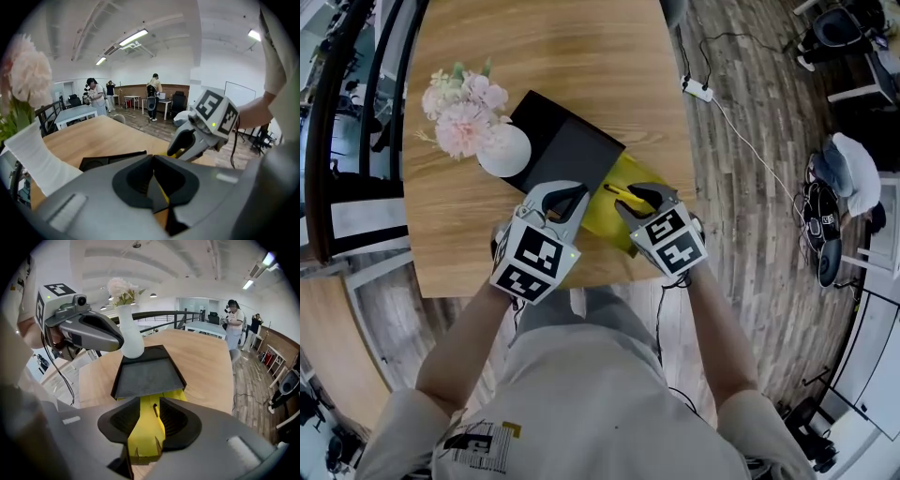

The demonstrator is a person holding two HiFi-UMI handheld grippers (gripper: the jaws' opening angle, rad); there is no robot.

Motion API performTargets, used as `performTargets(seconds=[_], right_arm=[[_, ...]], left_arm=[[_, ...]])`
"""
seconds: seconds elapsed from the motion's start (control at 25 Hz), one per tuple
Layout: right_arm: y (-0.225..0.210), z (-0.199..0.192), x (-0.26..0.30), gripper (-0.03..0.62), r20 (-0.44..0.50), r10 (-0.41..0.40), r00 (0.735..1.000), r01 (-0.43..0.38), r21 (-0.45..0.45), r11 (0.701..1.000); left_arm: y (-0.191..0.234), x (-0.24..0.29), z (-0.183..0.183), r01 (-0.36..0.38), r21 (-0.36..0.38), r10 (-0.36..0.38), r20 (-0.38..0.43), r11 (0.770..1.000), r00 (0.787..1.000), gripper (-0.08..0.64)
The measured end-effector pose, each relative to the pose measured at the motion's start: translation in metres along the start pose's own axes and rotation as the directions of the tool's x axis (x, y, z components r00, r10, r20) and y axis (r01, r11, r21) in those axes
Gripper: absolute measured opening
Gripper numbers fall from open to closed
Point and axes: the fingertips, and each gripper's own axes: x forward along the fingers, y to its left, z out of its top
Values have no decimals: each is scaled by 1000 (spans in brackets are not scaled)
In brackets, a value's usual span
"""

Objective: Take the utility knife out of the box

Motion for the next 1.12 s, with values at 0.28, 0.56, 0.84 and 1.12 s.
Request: performTargets(seconds=[0.28,0.56,0.84,1.12], right_arm=[[-7,-31,48,135,-145,5,989,-14,-63,998],[-15,-59,82,133,-291,-65,955,20,-155,988],[-14,-77,94,110,-347,-62,936,8,-155,988],[-16,-76,93,51,-324,-69,944,28,-130,991]], left_arm=[[4,22,-25,32,13,-31,-68,999,997,3],[7,36,-55,57,-8,-58,-118,998,991,3],[12,42,-64,65,-19,-67,-127,998,990,3],[11,38,-57,65,-19,-67,-110,998,992,2]])
